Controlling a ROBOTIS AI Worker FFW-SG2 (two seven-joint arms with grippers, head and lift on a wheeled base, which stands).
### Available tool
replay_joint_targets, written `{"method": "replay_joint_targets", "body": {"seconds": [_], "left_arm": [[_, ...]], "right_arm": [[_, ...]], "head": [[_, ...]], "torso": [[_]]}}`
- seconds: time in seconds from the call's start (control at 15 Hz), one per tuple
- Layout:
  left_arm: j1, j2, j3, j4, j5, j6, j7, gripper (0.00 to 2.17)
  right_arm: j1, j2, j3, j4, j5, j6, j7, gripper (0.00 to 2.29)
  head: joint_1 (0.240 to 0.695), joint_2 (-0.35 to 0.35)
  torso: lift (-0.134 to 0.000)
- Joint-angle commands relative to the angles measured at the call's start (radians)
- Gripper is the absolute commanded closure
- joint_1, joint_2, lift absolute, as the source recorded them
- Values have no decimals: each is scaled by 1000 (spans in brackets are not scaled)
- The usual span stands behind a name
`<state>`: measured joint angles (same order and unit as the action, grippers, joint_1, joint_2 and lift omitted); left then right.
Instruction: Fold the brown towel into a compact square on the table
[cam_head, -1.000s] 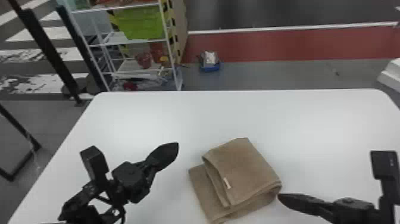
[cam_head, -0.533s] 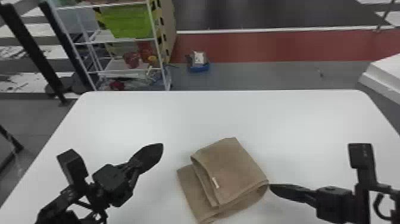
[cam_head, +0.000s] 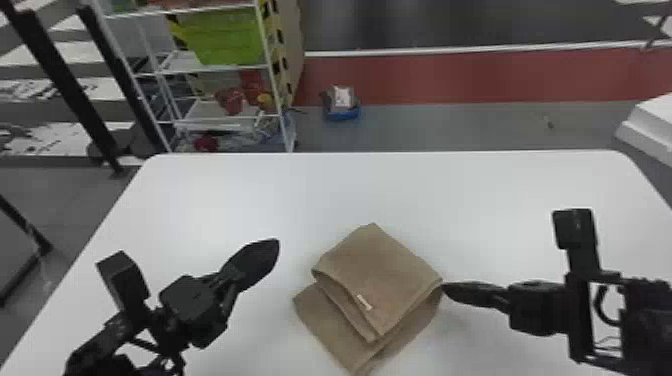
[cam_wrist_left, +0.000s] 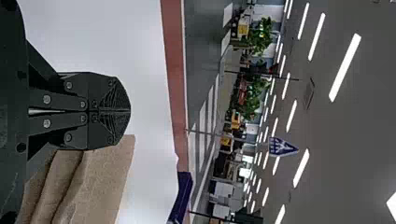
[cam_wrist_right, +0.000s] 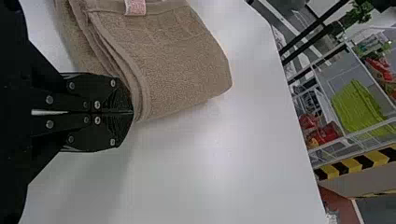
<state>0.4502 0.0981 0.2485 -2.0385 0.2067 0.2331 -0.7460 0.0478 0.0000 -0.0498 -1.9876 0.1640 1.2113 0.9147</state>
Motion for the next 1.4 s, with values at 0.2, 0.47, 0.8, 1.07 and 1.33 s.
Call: {"method": "replay_joint_targets", "body": {"seconds": [0.2, 0.47, 0.8, 1.07, 1.33], "left_arm": [[16, 0, 29, -5, 22, -1, -19, 1936], [39, 0, 32, -28, 22, 6, -22, 1936], [53, 0, 48, -51, 22, 27, -21, 1936], [45, -1, 29, -51, 14, 30, -9, 1936], [41, -1, 11, -45, 3, 36, -3, 1936]], "right_arm": [[-137, 1, 56, 150, 15, -83, -23, 1949], [-287, 1, 100, 320, 28, -132, -28, 1949], [-259, 1, 119, 242, 31, -28, -14, 1949], [-86, 1, 99, 4, 49, -34, -22, 1949], [38, 1, 27, -102, 52, -107, -77, 1949]], "head": [[695, 144], [695, 167], [695, 179], [695, 194], [695, 157]], "torso": [[-124], [-124], [-124], [-124], [-124]]}}
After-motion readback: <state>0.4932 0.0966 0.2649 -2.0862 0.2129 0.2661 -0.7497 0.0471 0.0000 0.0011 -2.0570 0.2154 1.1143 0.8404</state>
